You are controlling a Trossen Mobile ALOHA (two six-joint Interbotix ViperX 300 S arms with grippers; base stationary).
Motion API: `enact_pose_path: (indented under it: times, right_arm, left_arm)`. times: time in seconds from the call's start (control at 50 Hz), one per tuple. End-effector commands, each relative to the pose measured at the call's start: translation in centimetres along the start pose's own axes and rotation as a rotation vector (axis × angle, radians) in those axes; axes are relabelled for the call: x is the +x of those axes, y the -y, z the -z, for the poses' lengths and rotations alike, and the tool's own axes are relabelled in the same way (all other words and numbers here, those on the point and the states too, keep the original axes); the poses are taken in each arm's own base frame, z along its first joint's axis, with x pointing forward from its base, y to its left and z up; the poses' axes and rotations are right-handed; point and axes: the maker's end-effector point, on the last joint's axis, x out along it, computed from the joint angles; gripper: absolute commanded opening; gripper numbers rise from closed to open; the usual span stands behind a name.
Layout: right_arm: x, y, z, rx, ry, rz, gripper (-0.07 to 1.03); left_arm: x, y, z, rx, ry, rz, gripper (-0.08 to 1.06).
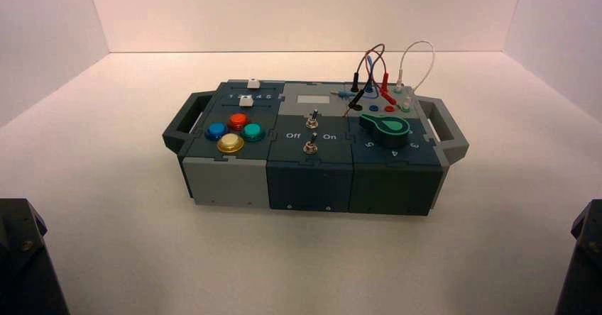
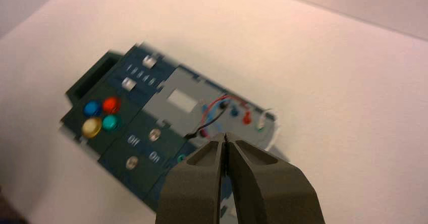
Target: Push the red button with the left gripper.
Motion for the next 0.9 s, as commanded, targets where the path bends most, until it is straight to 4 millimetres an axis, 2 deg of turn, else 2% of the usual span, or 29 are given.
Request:
enact_pose_path:
  times: [0.02,0.16,0.42,0.54,0.9]
  right_arm:
    - [0.4,-1.2,-1.0,-0.032,-0.009,-0.035,-0.02]
    - [1.5,-2.4,-0.6,-0.062,-0.064,-0.065,-0.02]
    - [3.4,-4.2,-0.2,-0.120,-0.142,-0.106,-0.02]
    - [3.9,-4.5,0.1,-0.127,-0.164,-0.111,-0.02]
    - [4.5,-4.6,0.5,-0.134,-0.173,-0.112,-0.02]
  left_arm:
    - [0.0,0.4,-0.8,0.010,-0.006,0.015,-0.03]
    - [0.4,0.7,-0.2,0.010,-0.045,0.024,-0.03]
    - [1.2,2.4,1.4,0.042,-0.145,0.073,-0.03]
    - [1.6,3.0,1.7,0.058,-0.174,0.091,-0.03]
    - [5.0,5.1,3.7,0.106,-0.331,0.135,-0.03]
